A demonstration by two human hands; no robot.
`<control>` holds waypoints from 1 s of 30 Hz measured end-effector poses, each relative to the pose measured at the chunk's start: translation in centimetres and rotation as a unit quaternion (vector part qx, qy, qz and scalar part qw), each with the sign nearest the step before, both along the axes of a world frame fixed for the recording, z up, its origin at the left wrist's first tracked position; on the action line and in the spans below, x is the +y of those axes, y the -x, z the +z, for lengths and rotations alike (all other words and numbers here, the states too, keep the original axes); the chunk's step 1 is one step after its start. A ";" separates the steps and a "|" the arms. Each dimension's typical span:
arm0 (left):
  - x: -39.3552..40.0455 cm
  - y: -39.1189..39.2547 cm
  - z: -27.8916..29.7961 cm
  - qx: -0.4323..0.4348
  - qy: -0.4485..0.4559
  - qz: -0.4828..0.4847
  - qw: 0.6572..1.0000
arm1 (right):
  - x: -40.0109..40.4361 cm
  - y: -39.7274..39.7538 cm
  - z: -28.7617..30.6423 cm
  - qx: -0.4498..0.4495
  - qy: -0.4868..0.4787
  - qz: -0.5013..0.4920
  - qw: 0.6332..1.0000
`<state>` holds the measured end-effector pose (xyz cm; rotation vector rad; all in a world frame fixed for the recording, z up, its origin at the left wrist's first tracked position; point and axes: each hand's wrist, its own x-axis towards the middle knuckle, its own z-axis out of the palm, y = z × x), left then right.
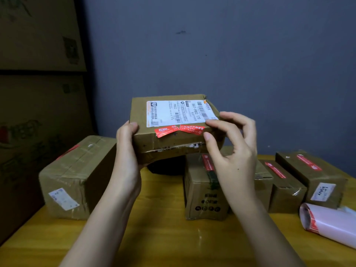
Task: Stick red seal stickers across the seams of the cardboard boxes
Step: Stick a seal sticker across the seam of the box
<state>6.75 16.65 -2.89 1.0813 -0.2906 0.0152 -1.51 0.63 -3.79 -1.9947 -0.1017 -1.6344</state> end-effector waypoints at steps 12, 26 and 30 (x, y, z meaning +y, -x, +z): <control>0.0 0.4 0.0 -0.055 -0.012 0.032 0.998 | 0.3 0.3 0.4 -0.040 0.065 -0.084 0.993; -0.1 1.0 0.4 -0.073 -0.016 0.055 0.996 | 0.3 0.8 1.3 0.061 -0.035 0.080 0.994; 0.4 0.9 1.0 -0.004 -0.046 -0.001 0.999 | -0.4 1.2 1.5 0.091 0.055 0.033 0.994</control>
